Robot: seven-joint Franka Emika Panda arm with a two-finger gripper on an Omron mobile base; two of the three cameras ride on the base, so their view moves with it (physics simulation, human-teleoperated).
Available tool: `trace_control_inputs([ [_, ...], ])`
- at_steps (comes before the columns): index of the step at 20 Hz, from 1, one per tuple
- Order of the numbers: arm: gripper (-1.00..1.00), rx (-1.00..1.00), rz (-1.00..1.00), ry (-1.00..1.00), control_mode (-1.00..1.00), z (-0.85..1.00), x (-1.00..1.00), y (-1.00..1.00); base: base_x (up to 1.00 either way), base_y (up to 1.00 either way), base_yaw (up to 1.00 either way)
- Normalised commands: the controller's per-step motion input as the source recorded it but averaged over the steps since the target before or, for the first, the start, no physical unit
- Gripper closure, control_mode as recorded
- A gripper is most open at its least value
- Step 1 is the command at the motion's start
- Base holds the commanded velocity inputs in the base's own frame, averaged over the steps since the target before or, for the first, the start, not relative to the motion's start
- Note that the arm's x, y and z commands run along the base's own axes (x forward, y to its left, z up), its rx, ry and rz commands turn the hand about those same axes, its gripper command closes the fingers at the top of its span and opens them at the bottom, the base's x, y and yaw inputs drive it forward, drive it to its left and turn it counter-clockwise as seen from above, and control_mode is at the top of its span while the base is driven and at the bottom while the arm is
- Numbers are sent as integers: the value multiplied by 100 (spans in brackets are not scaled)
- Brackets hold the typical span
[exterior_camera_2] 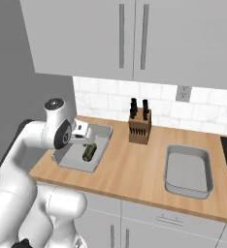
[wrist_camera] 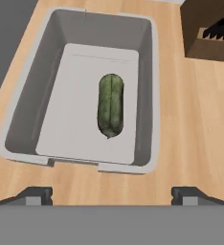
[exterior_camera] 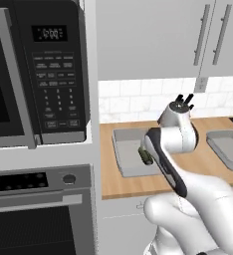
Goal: Place one cucumber and one chicken drumstick in each tupperware on the nearby counter, to pack two identical lunches.
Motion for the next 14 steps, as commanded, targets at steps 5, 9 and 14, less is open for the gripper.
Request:
trace_control_inputs([
  [5,-100,0,0,-19,-100,21,-98,1,0,0,0],
  [9,-100,0,1,-20,-100,2,-72,0,0,0,0],
  [14,-100,0,1,-13,-100,0,-46,0,0,0,0],
])
